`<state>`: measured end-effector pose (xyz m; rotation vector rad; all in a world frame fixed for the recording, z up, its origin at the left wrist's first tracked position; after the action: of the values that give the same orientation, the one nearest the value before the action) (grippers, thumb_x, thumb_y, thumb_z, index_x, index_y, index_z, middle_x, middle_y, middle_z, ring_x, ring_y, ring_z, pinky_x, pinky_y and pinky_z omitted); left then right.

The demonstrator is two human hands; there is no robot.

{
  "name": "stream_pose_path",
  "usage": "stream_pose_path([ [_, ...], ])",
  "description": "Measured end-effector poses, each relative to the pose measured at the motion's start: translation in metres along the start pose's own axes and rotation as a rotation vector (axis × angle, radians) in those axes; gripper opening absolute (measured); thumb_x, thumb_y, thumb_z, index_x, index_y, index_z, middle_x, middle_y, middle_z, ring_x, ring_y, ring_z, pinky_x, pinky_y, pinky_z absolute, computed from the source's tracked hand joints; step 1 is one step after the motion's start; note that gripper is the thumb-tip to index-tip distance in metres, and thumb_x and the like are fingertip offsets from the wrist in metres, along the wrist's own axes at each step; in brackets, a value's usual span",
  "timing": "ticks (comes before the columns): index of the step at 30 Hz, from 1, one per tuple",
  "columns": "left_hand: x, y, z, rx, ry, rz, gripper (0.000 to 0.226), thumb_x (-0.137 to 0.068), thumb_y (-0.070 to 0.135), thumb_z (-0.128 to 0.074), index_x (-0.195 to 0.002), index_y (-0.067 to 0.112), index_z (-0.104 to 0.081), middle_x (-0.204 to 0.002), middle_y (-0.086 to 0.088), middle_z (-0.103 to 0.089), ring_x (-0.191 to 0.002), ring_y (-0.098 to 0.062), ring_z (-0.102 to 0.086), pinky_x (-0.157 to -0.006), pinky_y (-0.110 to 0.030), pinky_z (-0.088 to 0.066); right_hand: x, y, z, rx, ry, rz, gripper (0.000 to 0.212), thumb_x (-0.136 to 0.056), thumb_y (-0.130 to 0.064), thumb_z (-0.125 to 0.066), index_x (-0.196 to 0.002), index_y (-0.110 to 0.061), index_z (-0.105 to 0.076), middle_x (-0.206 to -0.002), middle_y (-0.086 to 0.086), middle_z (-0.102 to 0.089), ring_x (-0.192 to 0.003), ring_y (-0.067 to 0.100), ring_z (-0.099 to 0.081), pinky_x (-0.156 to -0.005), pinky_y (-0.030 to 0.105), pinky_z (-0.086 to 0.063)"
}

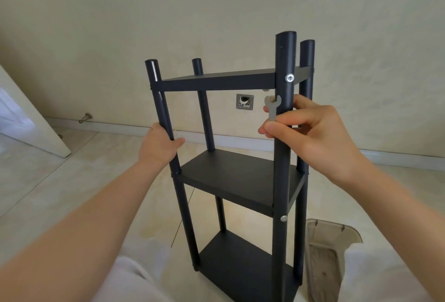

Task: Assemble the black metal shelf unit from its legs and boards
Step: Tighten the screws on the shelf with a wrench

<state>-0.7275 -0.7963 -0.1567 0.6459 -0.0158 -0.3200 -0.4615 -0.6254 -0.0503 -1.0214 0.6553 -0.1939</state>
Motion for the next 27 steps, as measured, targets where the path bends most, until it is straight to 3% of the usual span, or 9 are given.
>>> stream_pose_path([
  [3, 0.015, 0.005, -0.012, -0.150, -0.158, 0.082, 0.083, -0.086, 0.032, -0.076, -0.144, -0.003, -0.029, -0.140, -0.019, -0.041, -0.127, -0.035, -0.047, -0.099, -0.043, -0.048, -0.001, -0.004, -0.004, -0.049, -0.071, 0.031, 0.011, -0.088, -0.014, -0.068, -0.088, -0.013, -0.079, -0.108, 0.003, -0.071, -0.107, 0.009, -0.065, -0.092, 0.021, -0.052],
  [5, 0.028, 0.013, -0.016, -0.097, -0.260, 0.096, 0.096, -0.085, 0.032, -0.077, -0.152, -0.002, -0.018, -0.151, -0.019, -0.033, -0.134, -0.034, -0.042, -0.095, -0.035, -0.045, -0.002, -0.004, -0.006, -0.139, -0.117, 0.034, 0.013, -0.090, -0.008, -0.065, -0.090, -0.010, -0.078, -0.112, 0.001, -0.071, -0.106, 0.007, -0.068, -0.094, 0.021, -0.051],
  [7, 0.046, 0.026, -0.018, -0.008, -0.382, 0.050, 0.106, -0.083, 0.035, -0.079, -0.159, 0.008, -0.011, -0.163, -0.012, -0.022, -0.146, -0.031, -0.031, -0.105, -0.038, -0.039, -0.004, -0.003, -0.006, -0.223, -0.138, 0.030, 0.015, -0.091, -0.005, -0.063, -0.091, -0.010, -0.077, -0.115, -0.001, -0.071, -0.105, 0.009, -0.069, -0.093, 0.020, -0.051],
  [10, 0.082, 0.058, -0.027, 0.138, -0.692, -0.101, 0.106, -0.077, 0.039, -0.085, -0.159, 0.032, -0.019, -0.166, 0.006, -0.018, -0.152, -0.020, -0.021, -0.117, -0.039, -0.026, -0.007, -0.003, -0.008, -0.242, -0.153, 0.059, 0.016, -0.092, -0.007, -0.062, -0.090, -0.014, -0.077, -0.103, -0.012, -0.074, -0.111, 0.006, -0.066, -0.092, 0.016, -0.050],
  [14, 0.134, 0.101, -0.040, 0.467, -1.047, -0.301, 0.076, -0.073, 0.037, -0.087, -0.139, 0.045, -0.049, -0.146, 0.023, -0.051, -0.138, 0.000, -0.043, -0.116, -0.033, -0.033, -0.011, -0.005, -0.016, -0.216, -0.170, 0.103, 0.017, -0.093, -0.013, -0.062, -0.088, -0.022, -0.076, -0.089, -0.022, -0.071, -0.108, -0.001, -0.063, -0.095, 0.018, -0.048],
  [16, 0.141, 0.112, -0.043, 0.605, -0.959, -0.310, 0.052, -0.079, 0.034, -0.084, -0.122, 0.046, -0.057, -0.126, 0.026, -0.065, -0.120, 0.004, -0.060, -0.105, -0.026, -0.042, -0.013, -0.005, -0.019, -0.238, -0.177, 0.104, 0.018, -0.094, -0.013, -0.061, -0.089, -0.022, -0.076, -0.089, -0.022, -0.071, -0.105, -0.003, -0.063, -0.091, 0.016, -0.048],
  [20, 0.146, 0.123, -0.045, 0.914, -0.634, -0.246, 0.012, -0.090, 0.028, -0.073, -0.097, 0.018, -0.069, -0.084, 0.001, -0.076, -0.076, -0.015, -0.075, -0.072, -0.023, -0.059, -0.016, -0.004, -0.022, -0.259, -0.159, 0.104, 0.019, -0.094, -0.013, -0.061, -0.091, -0.023, -0.077, -0.089, -0.018, -0.073, -0.101, -0.001, -0.066, -0.086, 0.013, -0.049],
  [23, 0.149, 0.124, -0.043, 0.926, -0.451, -0.236, 0.031, -0.093, 0.034, -0.067, -0.069, 0.018, -0.055, -0.050, 0.002, -0.053, -0.044, -0.011, -0.052, -0.050, -0.016, -0.047, -0.018, -0.005, -0.019, -0.258, -0.117, 0.115, 0.019, -0.094, -0.012, -0.062, -0.091, -0.022, -0.077, -0.090, -0.016, -0.075, -0.100, 0.001, -0.068, -0.084, 0.012, -0.049],
  [27, 0.149, 0.128, -0.043, 0.972, -0.486, -0.174, 0.037, -0.094, 0.033, -0.066, -0.066, 0.020, -0.045, -0.048, 0.005, -0.039, -0.039, -0.010, -0.036, -0.041, -0.020, -0.035, -0.017, -0.006, -0.013, -0.261, -0.083, 0.136, 0.020, -0.093, -0.012, -0.063, -0.089, -0.025, -0.078, -0.092, -0.012, -0.076, -0.100, 0.005, -0.069, -0.085, 0.015, -0.050],
])
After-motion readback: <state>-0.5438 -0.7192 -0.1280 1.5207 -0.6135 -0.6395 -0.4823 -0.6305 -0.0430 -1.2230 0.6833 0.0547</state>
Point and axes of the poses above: each hand's wrist, its own x-axis away from the middle knuckle, its own z-axis out of the back of the hand, y = z × x, the point moved 7 cm from there along -x, towards the middle knuckle
